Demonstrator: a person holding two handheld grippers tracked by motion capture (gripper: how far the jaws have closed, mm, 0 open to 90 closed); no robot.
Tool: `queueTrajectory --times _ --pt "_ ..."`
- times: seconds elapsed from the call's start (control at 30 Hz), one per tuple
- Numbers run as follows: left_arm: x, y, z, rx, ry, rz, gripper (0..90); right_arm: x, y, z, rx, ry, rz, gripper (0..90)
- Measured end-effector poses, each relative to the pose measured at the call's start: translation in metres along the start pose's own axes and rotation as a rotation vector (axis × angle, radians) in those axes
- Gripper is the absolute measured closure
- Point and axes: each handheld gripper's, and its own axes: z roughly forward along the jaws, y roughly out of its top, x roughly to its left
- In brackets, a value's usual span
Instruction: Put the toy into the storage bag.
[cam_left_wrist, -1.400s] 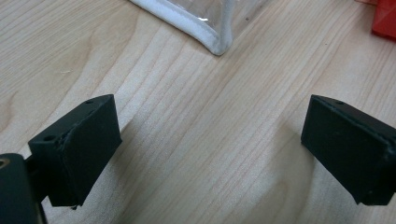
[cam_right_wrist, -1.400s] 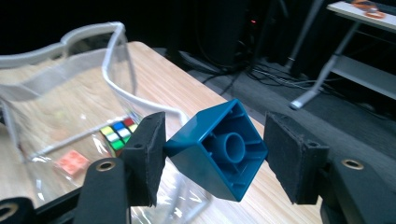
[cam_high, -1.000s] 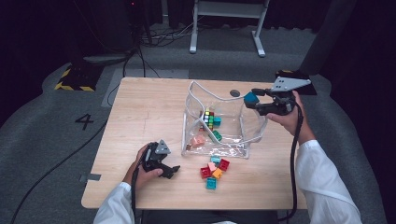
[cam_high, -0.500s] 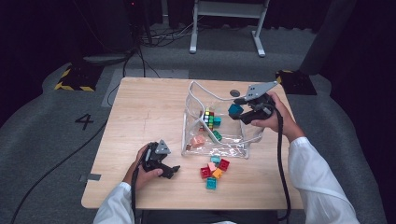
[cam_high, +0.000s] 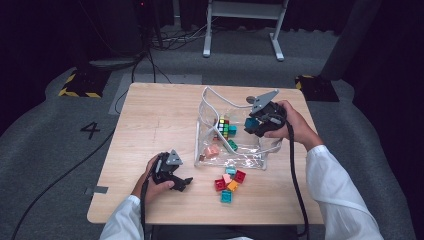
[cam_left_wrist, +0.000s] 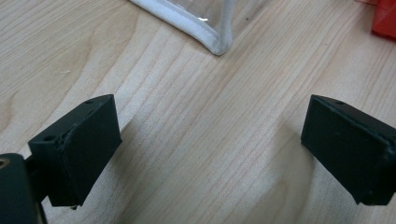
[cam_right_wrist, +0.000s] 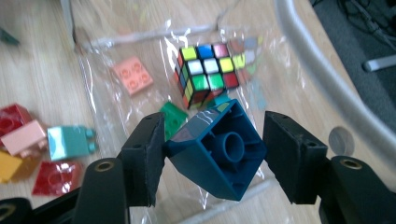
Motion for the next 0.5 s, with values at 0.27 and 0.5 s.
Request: queueTrajectory --times 0.27,0.5 --pt "0.000 0.000 0.000 0.000 0.000 0.000 4.7 -0.006 -0.015 0.004 0.137 0.008 0.007 40.7" --pt "0.000 0.000 0.000 0.000 0.000 0.001 4.7 -0.009 -0.024 0.000 0.243 -0.004 0.017 40.7"
